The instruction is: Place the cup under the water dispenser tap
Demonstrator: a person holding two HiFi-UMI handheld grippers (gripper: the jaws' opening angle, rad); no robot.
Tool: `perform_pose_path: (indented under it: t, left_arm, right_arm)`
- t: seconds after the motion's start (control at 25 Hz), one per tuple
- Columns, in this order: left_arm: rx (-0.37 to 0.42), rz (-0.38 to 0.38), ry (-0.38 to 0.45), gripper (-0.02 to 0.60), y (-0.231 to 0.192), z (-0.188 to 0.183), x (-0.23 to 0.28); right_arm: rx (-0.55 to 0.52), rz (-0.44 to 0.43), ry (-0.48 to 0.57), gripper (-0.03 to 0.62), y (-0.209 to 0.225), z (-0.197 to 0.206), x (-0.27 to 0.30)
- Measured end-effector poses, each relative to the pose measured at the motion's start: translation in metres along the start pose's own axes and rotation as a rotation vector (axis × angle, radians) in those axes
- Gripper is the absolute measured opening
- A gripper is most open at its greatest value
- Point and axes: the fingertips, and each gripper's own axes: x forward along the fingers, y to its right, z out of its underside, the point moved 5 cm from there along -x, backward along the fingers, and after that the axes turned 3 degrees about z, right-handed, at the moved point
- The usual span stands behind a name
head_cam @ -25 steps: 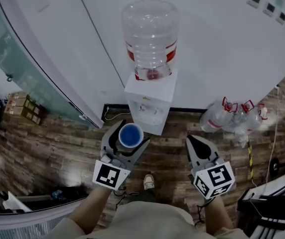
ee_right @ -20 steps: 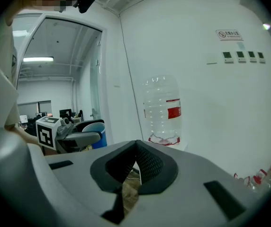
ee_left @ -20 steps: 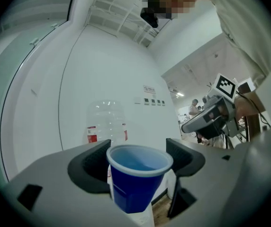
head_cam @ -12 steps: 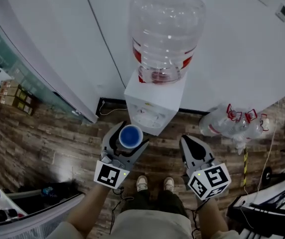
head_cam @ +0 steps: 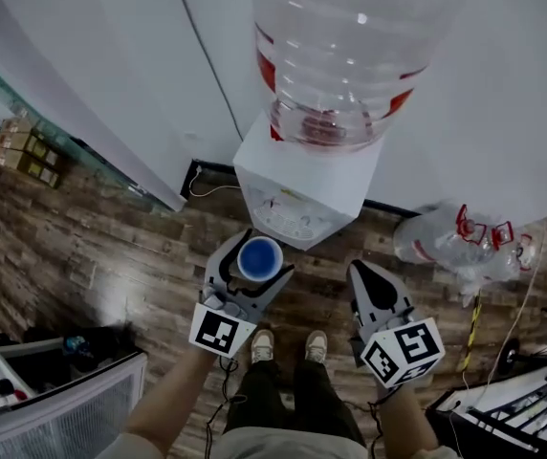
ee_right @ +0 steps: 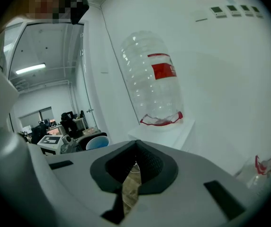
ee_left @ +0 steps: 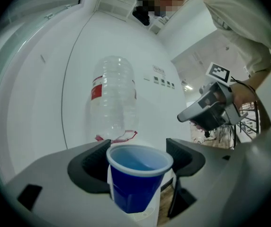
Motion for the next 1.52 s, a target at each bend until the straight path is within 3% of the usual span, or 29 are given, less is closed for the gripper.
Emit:
perform_pose_path:
  t: [0.08, 0.2, 0.44, 0.68, 0.84, 1.08, 1.28, 1.52]
  left_arm:
    - [0.030, -0.002, -0.014, 0.368, 0.002, 0.022, 0.009]
    - [-0.064, -0.049, -0.010, 0.368, 0.003, 0.060, 0.025]
    - [0.000, -0.055, -0.037, 0.367, 0.002, 0.129, 0.049]
    - [-0.022, -0.061, -0.058, 0.368, 0.007, 0.197, 0.064]
    - [-0.109, -0.065, -0.043, 0.370, 0.014, 0.240, 0.082]
    - [-0.087, -0.043, -0.054, 0.370, 0.018, 0.302, 0.111]
    - [-0.105, -0.035, -0.060, 0.373, 0.024, 0.335, 0.133]
    - [-0.134, -0.108, -0.019, 0.374, 0.023, 0.358, 0.149]
  right_arm:
    - [-0.012, -0.004, 0.003, 0.006, 0.011, 0.013, 0.014]
    - [-0.007, -0.010, 0.010, 0.006, 0.026, 0.036, 0.037]
    - [0.017, -0.002, 0.028, 0.006, 0.051, 0.086, 0.071]
    - [0.020, -0.009, 0.027, 0.006, 0.067, 0.132, 0.099]
    - [0.025, -0.023, 0.005, 0.006, 0.071, 0.165, 0.111]
    - [0.022, -0.058, 0.003, 0.006, 0.078, 0.205, 0.134]
    - [0.028, -0.060, 0.003, 0.006, 0.087, 0.228, 0.152]
    - [0.043, -0.073, -0.017, 0.006, 0.095, 0.248, 0.157]
